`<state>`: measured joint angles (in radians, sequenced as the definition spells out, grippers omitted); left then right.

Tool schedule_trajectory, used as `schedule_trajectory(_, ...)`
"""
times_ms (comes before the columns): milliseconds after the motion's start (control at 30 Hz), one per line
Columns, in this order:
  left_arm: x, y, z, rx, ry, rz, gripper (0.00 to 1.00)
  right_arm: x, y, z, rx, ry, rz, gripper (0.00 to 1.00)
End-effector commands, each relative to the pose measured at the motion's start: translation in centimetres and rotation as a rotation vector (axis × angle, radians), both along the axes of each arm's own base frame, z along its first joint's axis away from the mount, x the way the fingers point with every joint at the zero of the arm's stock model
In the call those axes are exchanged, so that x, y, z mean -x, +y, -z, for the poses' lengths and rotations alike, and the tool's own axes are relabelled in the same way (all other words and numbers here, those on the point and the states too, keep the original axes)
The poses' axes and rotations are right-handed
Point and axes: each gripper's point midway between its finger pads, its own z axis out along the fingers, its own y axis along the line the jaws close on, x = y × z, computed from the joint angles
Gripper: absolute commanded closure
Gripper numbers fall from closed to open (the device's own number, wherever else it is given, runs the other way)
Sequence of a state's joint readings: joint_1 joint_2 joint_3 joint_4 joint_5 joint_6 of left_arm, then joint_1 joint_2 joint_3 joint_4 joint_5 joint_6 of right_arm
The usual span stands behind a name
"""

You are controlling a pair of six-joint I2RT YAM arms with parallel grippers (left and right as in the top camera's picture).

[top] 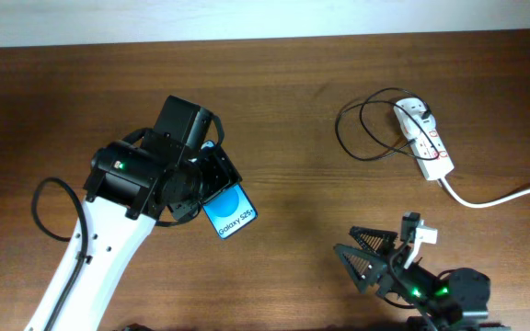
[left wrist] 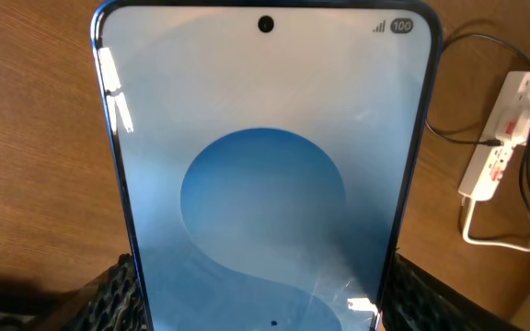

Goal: Plug charger to phone and switch on socket
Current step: 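Swing the right gripper toward the phone held by the left gripper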

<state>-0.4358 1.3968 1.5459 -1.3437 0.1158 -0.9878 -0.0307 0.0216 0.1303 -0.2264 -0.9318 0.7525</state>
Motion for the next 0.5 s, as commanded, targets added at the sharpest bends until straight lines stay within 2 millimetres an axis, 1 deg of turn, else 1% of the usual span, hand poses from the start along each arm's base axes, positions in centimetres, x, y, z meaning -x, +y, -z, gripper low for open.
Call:
schedule_trajectory(0,0.3,-0.3,-0.7,0.025,-0.02,0.024,0.6,0.3,-0.2,-2.0,0.035,0.007,0.021,0.02)
schedule_trajectory(100,0.3,-0.4,-0.7,0.027,-0.022,0.025,0.59,0.3,-0.2,-1.5,0.048,0.125,0.015,0.02)
schedule_trajectory(233,0.3,-0.4,-0.7,0.027,-0.023,0.025,0.58,0.2,-0.2,-0.8,0.12,0.262,-0.019,0.02)
schedule_trajectory(267,0.2,-0.4,-0.8,0.029,-0.027,0.025,0.58,0.1,-0.2,-0.8,0.144,0.327,-0.037,0.02)
schedule_trajectory(333,0.2,-0.7,-0.8,0.044,-0.027,0.031,0.58,0.1,-0.2,-1.0,0.172,0.429,-0.07,0.02)
schedule_trajectory(467,0.1,-0.9,-0.9,0.053,-0.03,0.034,0.58,0.1,0.5,-2.0,0.157,0.519,-0.147,0.01)
